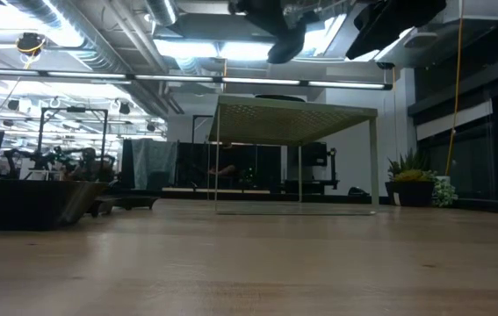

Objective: Pick & Place Mini shaped plates
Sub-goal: Stack the black leaf shaped plate on top of the black leaf shape plates on the shelf

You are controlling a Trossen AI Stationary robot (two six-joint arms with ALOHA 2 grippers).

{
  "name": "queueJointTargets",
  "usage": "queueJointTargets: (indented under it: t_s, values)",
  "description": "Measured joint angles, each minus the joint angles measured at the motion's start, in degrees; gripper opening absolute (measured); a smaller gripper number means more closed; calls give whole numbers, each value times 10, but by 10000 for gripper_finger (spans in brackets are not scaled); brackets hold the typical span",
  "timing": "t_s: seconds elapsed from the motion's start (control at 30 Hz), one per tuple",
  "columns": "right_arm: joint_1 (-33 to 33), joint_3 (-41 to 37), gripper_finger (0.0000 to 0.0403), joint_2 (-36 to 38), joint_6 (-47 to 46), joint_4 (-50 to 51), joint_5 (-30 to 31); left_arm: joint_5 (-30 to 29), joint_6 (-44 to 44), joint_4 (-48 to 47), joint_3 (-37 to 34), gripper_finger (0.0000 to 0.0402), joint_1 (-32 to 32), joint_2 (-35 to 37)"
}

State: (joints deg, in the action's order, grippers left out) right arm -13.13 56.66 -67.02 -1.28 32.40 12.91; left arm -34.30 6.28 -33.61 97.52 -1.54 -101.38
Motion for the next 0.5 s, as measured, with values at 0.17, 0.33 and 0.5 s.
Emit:
queueJointTargets:
  t_s: [0.17, 0.33, 0.5]
  values:
    - [0, 0, 212, 0, -2, 0, 0, -4, -28, -16, 37, 2, -1, -36]
    - [0, 0, 212, 0, -2, 4, 0, -6, -84, -70, 43, 2, -1, -57]
    - [0, 0, 212, 0, -2, 5, 0, -7, -141, -116, 44, 2, -1, -61]
